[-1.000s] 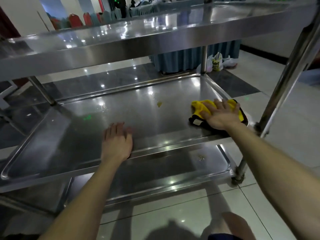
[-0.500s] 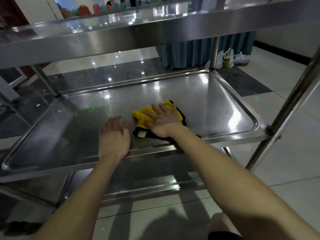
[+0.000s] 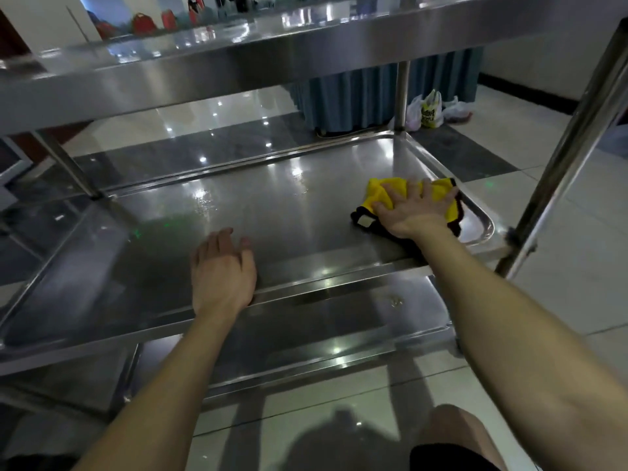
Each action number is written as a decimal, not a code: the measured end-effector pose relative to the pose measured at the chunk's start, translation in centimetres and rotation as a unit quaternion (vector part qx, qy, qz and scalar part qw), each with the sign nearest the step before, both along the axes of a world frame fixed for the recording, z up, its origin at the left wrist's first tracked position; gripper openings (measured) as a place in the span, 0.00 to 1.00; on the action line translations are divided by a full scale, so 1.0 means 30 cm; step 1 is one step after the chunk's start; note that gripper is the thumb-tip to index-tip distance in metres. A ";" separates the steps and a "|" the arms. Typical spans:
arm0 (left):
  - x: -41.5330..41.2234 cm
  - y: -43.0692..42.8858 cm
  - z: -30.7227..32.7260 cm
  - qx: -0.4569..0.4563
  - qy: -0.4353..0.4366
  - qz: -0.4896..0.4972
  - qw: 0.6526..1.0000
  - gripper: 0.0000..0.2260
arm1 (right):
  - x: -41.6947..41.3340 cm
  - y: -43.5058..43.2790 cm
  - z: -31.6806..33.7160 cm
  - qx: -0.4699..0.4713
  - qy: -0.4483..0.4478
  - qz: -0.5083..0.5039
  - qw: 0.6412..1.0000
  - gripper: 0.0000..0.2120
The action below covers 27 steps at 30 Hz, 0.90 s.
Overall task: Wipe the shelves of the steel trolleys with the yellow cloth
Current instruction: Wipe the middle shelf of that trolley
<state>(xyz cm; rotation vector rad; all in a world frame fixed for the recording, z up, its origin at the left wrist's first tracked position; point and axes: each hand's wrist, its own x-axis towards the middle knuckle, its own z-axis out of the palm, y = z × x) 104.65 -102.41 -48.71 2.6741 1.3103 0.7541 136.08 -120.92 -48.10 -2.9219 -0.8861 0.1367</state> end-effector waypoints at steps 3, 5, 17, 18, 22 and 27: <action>0.017 0.011 -0.012 0.002 -0.011 0.001 1.000 0.21 | -0.219 0.192 0.012 -0.005 -0.009 0.090 0.996 0.37; 0.016 0.028 -0.014 -0.005 -0.018 0.004 1.000 0.24 | -0.350 0.258 0.006 0.000 -0.008 0.171 0.985 0.35; 0.007 0.038 -0.022 -0.014 -0.020 -0.002 1.000 0.20 | 0.007 -0.187 0.012 0.029 0.032 0.156 0.987 0.29; 0.009 0.032 -0.020 -0.013 -0.018 -0.001 1.000 0.21 | 0.051 -0.200 0.011 0.019 0.029 0.122 0.992 0.30; 0.033 0.002 -0.009 -0.014 -0.016 0.010 1.000 0.23 | 0.082 -0.099 0.017 -0.014 0.013 0.011 1.000 0.35; 0.023 -0.012 0.014 -0.009 -0.042 0.002 0.999 0.29 | -0.271 0.202 0.006 -0.003 -0.002 0.111 0.994 0.36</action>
